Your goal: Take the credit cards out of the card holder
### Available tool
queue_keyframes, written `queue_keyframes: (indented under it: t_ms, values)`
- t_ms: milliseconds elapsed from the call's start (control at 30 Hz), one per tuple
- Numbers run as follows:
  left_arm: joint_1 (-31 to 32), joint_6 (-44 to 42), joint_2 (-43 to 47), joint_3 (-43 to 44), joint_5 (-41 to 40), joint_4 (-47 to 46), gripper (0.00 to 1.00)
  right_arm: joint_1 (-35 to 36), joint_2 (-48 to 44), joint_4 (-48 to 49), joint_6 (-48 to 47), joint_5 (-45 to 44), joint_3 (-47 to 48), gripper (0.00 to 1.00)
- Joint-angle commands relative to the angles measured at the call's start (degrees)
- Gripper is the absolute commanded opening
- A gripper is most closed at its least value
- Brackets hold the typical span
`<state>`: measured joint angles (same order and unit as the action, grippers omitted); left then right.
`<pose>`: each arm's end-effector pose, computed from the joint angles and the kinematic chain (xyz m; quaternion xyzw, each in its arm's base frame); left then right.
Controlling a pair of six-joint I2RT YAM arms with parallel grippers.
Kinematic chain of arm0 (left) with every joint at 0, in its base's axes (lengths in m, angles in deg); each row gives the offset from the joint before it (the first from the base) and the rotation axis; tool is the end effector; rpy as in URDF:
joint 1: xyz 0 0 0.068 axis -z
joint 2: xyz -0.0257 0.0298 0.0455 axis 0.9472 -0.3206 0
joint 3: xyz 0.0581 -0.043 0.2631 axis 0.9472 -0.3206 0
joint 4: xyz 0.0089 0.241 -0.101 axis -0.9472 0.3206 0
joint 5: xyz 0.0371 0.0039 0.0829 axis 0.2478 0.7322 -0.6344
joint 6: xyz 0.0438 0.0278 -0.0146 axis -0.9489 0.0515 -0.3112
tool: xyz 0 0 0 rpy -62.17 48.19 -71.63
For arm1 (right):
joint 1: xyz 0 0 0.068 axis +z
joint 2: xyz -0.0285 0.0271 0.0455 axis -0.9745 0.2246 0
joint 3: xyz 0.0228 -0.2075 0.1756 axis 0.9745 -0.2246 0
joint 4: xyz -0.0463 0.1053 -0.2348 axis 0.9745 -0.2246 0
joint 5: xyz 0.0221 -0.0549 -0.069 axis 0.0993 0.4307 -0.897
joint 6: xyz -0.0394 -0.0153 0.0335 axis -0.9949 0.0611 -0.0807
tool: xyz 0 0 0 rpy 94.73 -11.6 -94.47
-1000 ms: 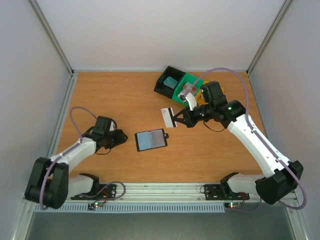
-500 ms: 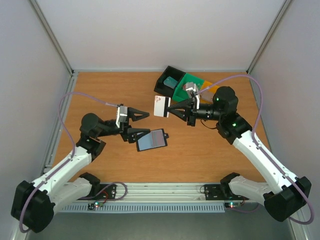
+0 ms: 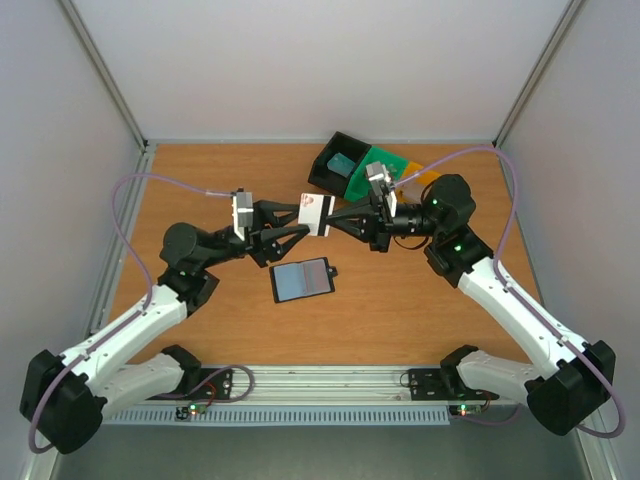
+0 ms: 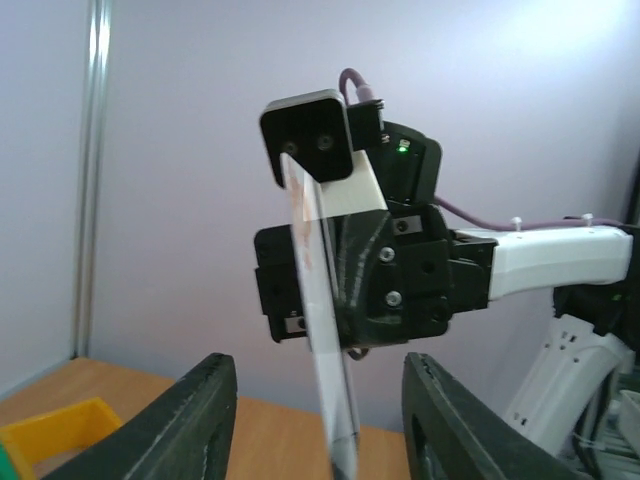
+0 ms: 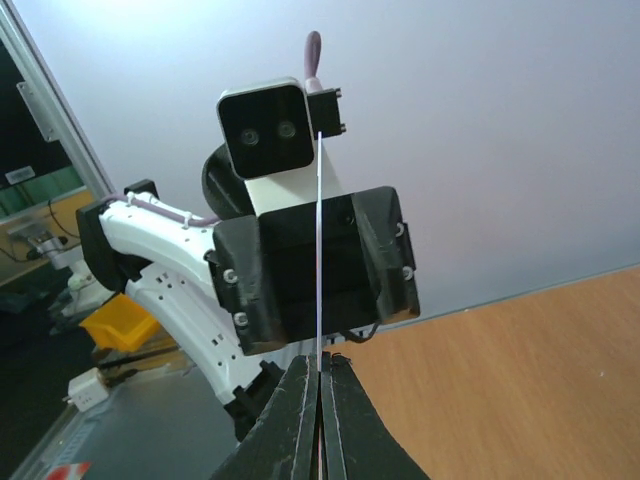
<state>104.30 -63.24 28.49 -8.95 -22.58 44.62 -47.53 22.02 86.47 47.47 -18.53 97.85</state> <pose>0.1683 -0.1386 0.3594 0.3557 0.4664 -0.5450 0.5991 0.1968 0.1470 0.3955 -0.5339 0.4230 0.4617 0.5682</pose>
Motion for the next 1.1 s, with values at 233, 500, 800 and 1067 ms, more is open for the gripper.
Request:
queue_keyframes:
  t_ms: [233,500,800,1067]
  values:
    - [1.37,-5.01,-0.40,1.66,1.76,-1.88,0.00,0.72,0.46,-4.77,-3.24,1.82,3.42,0.01]
    - [1.37,-59.05,1.40,-2.94,-18.99,15.89,0.00,-0.98,-1.24,-41.72,-14.31,-23.84,12.82,0.57]
    - [1.52,-90.84,0.35,13.14,-24.67,60.19,0.00,3.75,-3.19,-62.98,-44.76,-35.06,20.52,0.57]
    - [2.24,-78.52,-0.44,20.63,-14.61,77.21,0.00,7.56,1.93,-64.16,-65.12,-27.52,21.08,0.71]
